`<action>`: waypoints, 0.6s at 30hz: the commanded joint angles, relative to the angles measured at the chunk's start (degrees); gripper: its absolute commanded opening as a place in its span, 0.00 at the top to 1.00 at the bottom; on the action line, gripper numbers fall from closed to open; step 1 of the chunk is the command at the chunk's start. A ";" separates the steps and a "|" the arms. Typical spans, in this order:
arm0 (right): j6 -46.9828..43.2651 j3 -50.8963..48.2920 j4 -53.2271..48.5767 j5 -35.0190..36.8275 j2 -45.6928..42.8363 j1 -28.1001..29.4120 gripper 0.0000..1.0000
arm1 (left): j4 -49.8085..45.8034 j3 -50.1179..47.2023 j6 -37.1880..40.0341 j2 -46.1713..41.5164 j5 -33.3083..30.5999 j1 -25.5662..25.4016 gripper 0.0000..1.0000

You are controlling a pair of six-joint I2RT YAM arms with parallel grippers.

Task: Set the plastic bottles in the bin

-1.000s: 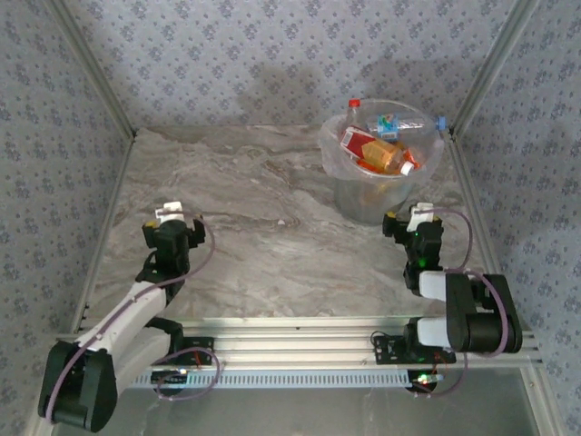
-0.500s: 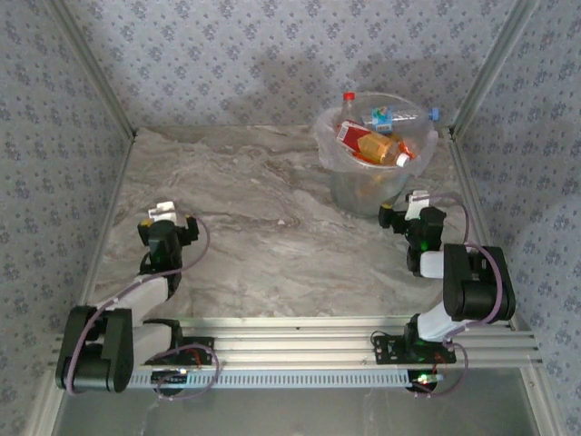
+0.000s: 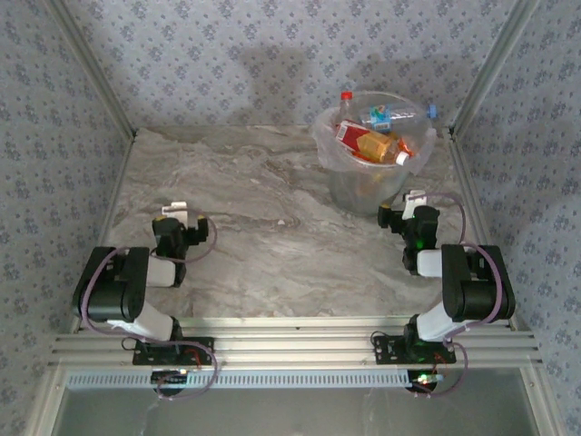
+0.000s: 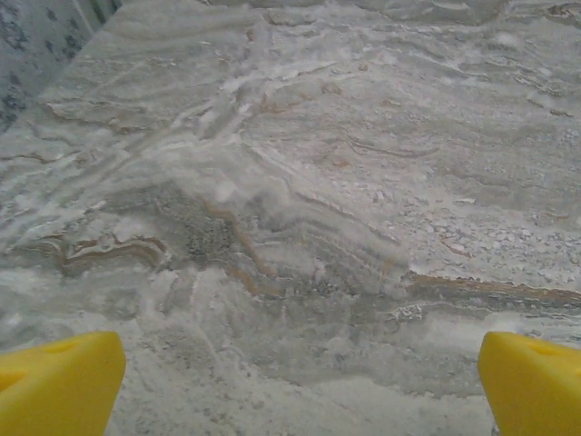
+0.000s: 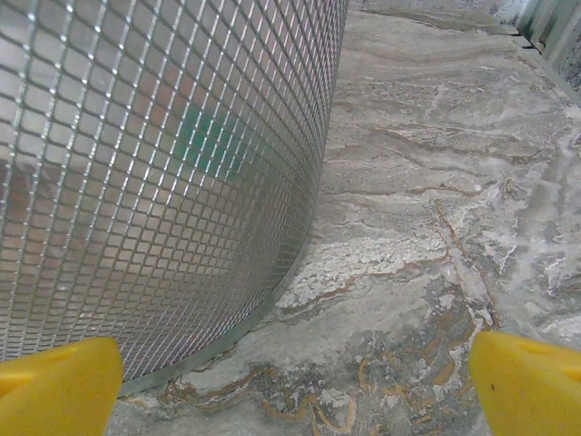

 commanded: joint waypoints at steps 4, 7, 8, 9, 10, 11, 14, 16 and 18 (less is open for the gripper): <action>-0.63 1.05 -1.03 1.38 0.19 0.27 0.00 | -5.50 7.20 -2.65 0.14 7.65 4.73 0.00; -0.63 0.98 -1.03 1.33 0.15 0.27 0.00 | -5.53 7.25 -2.68 0.24 7.48 4.63 0.00; -0.63 0.93 -1.03 1.40 0.11 0.33 0.00 | -5.14 7.01 -2.55 0.19 7.38 4.58 0.00; -0.63 0.99 -1.03 1.38 0.19 0.27 0.00 | -5.33 7.14 -2.54 0.23 7.33 4.46 0.00; -0.61 0.99 -1.03 1.33 0.10 0.27 0.00 | -5.32 7.15 -2.55 0.17 7.24 4.46 0.00; -0.58 0.94 -1.03 1.33 0.13 0.26 0.00 | -5.30 7.15 -2.56 0.21 7.21 4.30 0.00; -0.63 1.04 -1.04 1.30 0.20 0.27 0.00 | -5.29 7.15 -2.54 0.16 7.15 4.37 0.00; -0.63 1.00 -1.12 1.38 0.19 0.29 0.00 | -5.30 7.15 -2.56 0.15 7.15 4.32 0.00; -0.63 1.05 -1.12 1.33 0.22 0.27 0.00 | -5.30 7.15 -2.49 0.16 7.13 4.37 0.00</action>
